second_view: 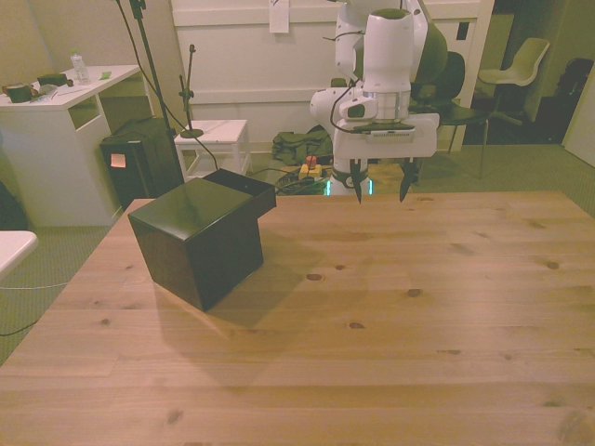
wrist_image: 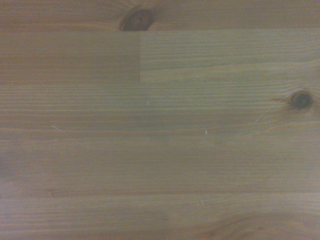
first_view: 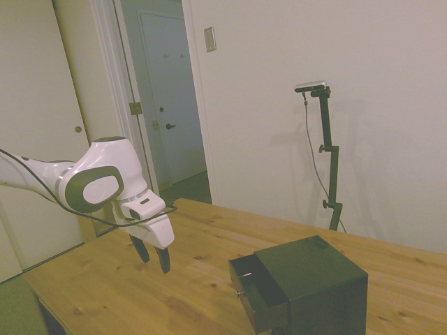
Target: Close the top drawer
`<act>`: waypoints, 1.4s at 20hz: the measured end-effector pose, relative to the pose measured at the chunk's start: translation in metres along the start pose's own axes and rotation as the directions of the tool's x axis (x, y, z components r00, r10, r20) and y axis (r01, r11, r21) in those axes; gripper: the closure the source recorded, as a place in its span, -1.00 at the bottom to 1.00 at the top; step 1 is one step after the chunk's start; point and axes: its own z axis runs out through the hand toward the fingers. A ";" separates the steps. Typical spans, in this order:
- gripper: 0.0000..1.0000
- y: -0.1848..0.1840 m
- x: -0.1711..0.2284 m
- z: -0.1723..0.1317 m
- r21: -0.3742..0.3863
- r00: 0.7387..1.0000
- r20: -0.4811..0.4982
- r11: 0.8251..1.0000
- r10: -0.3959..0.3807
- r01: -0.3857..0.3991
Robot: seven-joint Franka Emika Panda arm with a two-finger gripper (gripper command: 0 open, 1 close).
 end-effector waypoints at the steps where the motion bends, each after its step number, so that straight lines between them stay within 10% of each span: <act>1: -1.00 0.000 0.000 0.001 -0.002 1.000 0.002 1.000 0.000 0.000; 13: -1.00 0.090 0.060 -0.016 0.004 0.948 -0.057 0.950 0.312 -0.312; 26: -1.00 0.125 0.123 -0.043 0.068 0.896 -0.092 0.900 0.435 -0.430; 27: 1.00 0.127 0.125 -0.044 0.071 0.894 -0.092 0.898 0.439 -0.434; 28: 1.00 0.129 0.127 -0.046 0.074 0.892 -0.093 0.896 0.443 -0.438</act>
